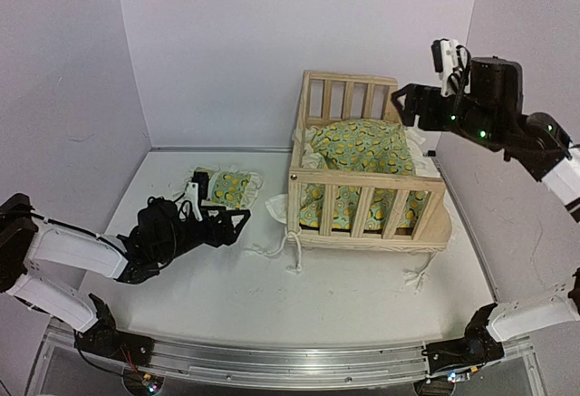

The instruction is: Set up the pet bed

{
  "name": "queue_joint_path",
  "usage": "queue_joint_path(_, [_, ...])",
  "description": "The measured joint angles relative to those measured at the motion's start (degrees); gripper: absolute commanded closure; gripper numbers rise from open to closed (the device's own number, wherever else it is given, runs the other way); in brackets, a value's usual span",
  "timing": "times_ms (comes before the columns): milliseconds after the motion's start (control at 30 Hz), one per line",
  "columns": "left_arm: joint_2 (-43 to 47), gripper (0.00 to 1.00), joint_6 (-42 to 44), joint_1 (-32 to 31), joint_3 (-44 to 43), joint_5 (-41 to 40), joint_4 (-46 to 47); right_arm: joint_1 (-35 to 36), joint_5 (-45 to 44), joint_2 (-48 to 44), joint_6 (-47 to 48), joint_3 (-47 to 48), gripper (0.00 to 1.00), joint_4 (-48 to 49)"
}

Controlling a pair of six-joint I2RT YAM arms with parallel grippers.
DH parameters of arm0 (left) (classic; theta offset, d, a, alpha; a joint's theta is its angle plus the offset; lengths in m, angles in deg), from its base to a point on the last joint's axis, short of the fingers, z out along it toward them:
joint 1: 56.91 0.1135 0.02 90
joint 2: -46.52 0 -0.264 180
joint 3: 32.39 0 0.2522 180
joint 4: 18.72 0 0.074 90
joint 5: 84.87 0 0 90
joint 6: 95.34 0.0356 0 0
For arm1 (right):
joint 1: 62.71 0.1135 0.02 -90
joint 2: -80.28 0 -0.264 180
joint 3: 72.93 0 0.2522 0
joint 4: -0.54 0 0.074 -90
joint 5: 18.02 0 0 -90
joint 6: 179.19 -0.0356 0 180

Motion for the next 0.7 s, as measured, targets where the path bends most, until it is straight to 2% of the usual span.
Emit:
queue_joint_path(133, [6.3,0.1,-1.2,1.1,-4.3,3.8,-7.9,-24.1,6.1,5.1,-0.9,3.4,0.21,-7.1])
queue_joint_path(233, [9.4,0.1,-1.7,1.8,-6.6,6.9,-11.7,-35.5,8.0,9.5,-2.5,2.4,0.17,-12.6])
queue_joint_path(400, [12.9,0.09,-2.1,2.1,-7.6,10.6,-15.7,-41.1,9.4,10.3,-5.4,-7.8,0.13,-20.4])
queue_joint_path(600, [14.9,0.09,-1.7,2.2,-7.7,13.3,-19.1,-48.1,20.4,3.9,-7.3,-19.1,0.14,-23.9])
queue_joint_path(700, [15.9,0.09,-1.6,2.2,-8.0,13.9,-20.2,-48.9,25.3,0.7,-7.7,-21.8,0.18,-24.1])
